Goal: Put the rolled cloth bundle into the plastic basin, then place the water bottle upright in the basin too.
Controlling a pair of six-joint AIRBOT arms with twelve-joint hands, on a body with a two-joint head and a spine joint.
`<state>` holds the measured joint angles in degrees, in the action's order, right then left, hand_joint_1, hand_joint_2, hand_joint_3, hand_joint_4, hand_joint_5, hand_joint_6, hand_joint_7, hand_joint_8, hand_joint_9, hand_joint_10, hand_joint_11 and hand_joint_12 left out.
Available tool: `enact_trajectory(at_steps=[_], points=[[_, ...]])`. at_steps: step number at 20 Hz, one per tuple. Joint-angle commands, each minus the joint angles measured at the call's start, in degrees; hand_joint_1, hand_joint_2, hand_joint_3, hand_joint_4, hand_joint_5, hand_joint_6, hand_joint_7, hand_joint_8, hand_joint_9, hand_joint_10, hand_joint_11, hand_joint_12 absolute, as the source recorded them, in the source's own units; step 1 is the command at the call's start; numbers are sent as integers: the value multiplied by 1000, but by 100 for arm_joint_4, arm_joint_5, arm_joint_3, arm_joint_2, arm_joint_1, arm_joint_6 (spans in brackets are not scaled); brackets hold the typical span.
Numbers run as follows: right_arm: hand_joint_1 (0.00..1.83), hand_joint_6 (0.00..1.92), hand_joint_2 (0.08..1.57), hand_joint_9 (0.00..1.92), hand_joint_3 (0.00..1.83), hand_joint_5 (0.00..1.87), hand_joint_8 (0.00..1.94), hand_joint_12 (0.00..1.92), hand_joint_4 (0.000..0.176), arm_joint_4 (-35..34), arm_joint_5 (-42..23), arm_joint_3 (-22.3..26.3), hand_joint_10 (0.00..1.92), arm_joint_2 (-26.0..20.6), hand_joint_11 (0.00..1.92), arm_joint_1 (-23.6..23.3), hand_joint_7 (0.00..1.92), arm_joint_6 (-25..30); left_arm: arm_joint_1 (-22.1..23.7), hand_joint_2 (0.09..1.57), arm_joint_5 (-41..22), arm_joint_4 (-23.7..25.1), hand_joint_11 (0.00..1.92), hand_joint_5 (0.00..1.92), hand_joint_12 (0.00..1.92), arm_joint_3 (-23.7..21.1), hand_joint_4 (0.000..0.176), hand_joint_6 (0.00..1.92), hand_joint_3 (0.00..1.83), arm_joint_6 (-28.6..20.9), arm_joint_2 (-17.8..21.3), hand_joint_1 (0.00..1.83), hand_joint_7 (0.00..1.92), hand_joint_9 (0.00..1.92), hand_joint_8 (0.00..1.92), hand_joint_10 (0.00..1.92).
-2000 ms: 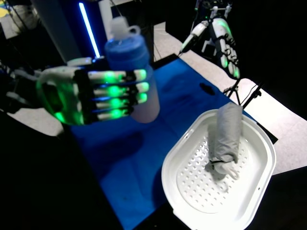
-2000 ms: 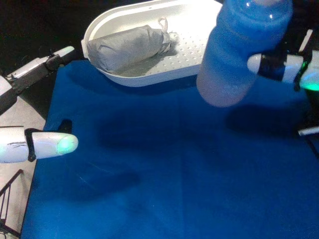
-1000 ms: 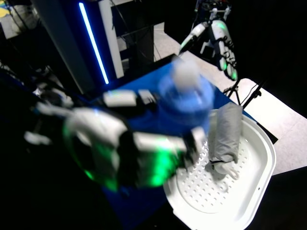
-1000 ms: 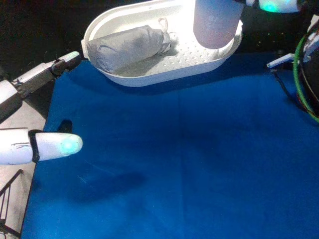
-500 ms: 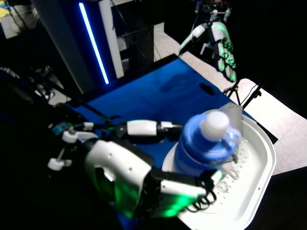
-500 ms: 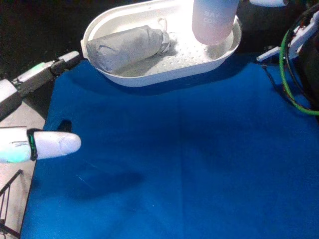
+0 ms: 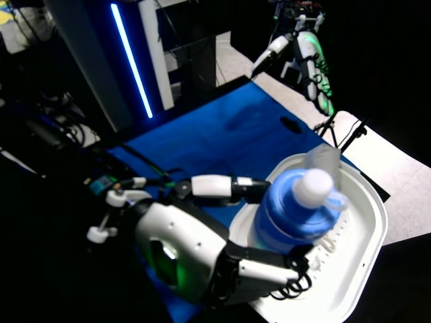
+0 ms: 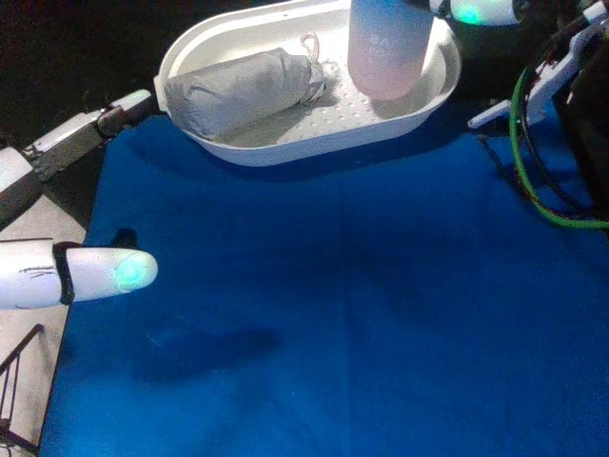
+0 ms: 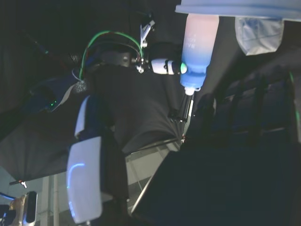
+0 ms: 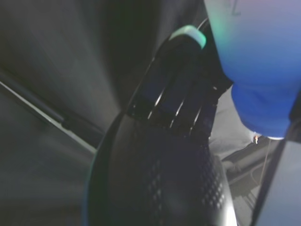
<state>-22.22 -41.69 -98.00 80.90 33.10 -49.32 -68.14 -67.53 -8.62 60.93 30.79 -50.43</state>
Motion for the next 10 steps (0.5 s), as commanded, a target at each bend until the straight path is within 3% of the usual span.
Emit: enact_trajectory(at_steps=[1, 3, 4, 6, 10], points=[[1109, 1316, 1218, 866, 0, 776, 1455, 1752, 0, -59, -825, -32, 1614, 5, 756, -59, 807, 144, 56, 927, -811, -76, 0, 0, 0, 36, 161, 0, 19, -53, 66, 546, 0, 0, 0, 0], [1106, 1329, 1221, 913, 0, 768, 1446, 1786, 0, -64, -825, -32, 1616, 39, 822, 11, 835, 156, 83, 902, -985, -77, 0, 0, 0, 24, 139, 0, 0, -50, 141, 625, 0, 0, 0, 0], [1108, 1324, 1218, 933, 0, 773, 1457, 1776, 0, -64, -826, -32, 1620, 69, 855, 77, 853, 168, 103, 902, -1123, -77, 0, 0, 0, -1, 174, 0, 0, -45, 190, 638, 0, 0, 0, 0], [1106, 1346, 1226, 934, 1, 758, 1509, 1733, 0, -70, -829, -43, 1626, 108, 892, 127, 825, 171, 106, 906, -1233, -76, 0, 0, 0, -43, 176, 0, 2, -37, 225, 629, 0, 0, 0, 0], [1109, 1334, 1222, 942, 0, 767, 1437, 1788, 0, -70, -836, -128, 1649, 219, 897, 226, 829, 194, 106, 912, -1269, -60, 0, 1, 0, -64, 176, 0, 2, -36, 221, 647, 0, 0, 0, 0]])
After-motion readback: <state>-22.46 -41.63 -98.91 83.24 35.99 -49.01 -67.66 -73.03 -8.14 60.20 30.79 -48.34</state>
